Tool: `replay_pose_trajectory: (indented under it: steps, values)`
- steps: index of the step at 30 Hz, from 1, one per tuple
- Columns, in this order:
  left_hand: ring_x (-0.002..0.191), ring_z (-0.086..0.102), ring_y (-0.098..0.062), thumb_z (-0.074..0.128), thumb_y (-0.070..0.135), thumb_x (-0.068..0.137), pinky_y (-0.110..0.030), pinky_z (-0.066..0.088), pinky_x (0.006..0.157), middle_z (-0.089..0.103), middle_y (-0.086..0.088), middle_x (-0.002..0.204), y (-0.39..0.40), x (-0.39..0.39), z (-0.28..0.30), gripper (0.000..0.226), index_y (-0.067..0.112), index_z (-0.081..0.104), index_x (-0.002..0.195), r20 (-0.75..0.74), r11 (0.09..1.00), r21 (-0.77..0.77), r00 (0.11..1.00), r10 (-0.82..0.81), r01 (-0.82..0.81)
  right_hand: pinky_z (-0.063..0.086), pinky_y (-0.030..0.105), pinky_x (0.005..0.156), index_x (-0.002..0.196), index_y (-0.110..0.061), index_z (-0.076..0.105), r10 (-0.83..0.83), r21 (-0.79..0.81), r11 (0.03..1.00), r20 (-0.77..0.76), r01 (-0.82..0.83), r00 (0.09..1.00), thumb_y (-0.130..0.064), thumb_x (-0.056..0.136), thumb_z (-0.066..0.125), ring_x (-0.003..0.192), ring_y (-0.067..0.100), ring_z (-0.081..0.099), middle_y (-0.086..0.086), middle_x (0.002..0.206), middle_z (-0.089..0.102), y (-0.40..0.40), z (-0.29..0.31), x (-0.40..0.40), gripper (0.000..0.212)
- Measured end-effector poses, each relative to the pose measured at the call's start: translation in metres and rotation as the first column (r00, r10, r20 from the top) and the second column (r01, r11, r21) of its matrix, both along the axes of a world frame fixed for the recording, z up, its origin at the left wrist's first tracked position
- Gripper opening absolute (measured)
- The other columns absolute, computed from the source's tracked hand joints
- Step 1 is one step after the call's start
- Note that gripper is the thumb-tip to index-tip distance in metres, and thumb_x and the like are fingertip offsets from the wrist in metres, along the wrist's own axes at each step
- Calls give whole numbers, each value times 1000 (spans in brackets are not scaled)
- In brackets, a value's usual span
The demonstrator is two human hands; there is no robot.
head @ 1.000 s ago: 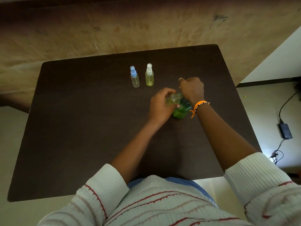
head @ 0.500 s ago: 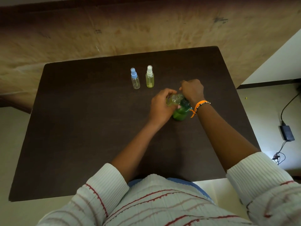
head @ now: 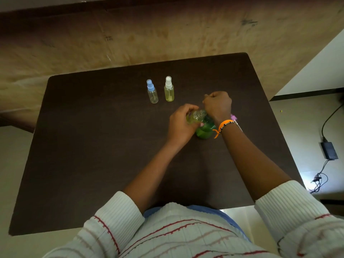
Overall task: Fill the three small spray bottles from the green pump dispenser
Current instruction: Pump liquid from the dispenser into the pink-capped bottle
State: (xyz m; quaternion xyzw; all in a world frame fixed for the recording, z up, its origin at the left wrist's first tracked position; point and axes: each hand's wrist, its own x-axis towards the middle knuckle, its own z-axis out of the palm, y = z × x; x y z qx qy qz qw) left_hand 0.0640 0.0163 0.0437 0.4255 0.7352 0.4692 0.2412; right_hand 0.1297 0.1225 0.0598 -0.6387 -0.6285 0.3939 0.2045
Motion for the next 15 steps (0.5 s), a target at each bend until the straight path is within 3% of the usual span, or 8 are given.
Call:
replay_pose_trajectory:
  steps: [8,15]
  values:
    - [94,60,-10,80,7,65,-11,44,77,67,-2,102,2,0,0,42,11,64,104,16,1000,8,1000,7,-7,54,39,79,87,3,72,-2,-7,1000,-11,2,1000,-19,90,58,75,24,61,13,79,66,0,1,0,26]
    - [94,62,-13,80,7,63,-21,48,82,67,-2,101,4,0,2,44,11,64,104,45,1000,10,999,3,-3,47,33,75,86,0,73,61,-137,988,-47,-67,997,-22,88,56,77,24,57,9,81,64,6,3,0,28]
